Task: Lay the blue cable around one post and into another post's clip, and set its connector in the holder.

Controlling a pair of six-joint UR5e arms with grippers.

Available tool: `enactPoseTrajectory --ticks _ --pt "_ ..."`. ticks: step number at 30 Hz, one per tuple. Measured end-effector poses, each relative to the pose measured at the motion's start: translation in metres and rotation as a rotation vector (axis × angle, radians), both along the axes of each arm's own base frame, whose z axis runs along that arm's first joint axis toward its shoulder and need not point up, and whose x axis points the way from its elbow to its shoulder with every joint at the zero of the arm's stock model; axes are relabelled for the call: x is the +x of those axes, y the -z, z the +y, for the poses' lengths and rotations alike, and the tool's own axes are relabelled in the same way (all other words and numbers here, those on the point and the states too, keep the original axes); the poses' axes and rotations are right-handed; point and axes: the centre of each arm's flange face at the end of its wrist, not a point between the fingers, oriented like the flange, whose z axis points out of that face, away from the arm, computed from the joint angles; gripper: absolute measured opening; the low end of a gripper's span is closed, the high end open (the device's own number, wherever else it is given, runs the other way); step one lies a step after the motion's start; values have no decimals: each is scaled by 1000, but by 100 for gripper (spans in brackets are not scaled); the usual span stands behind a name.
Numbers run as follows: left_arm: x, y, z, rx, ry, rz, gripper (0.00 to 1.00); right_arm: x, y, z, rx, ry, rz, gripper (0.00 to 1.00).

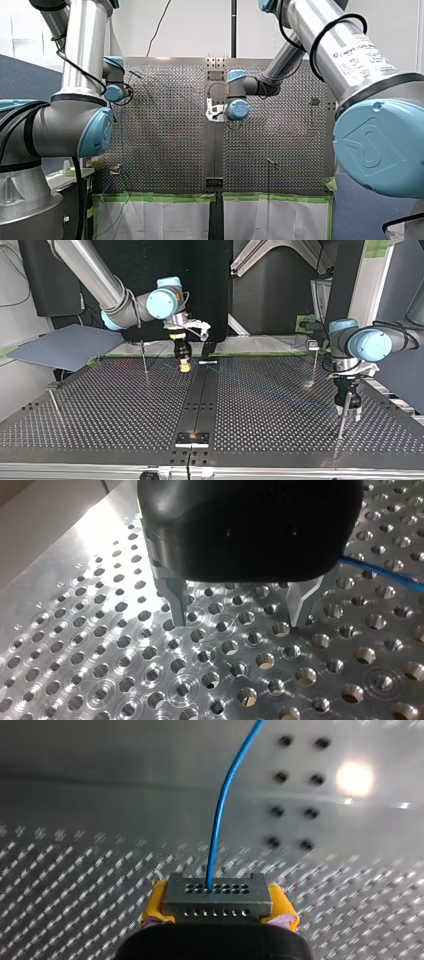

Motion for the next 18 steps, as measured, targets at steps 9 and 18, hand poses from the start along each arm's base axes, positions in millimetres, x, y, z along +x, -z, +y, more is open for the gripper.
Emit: enactPoseTrajectory --ticks 9,18 --pt "1 0 0 -3 3 -3 100 -34 28 -11 12 64 0 1" --pt "1 -1 -1 -5 6 -4 100 -80 57 -28 17 142 -9 1"
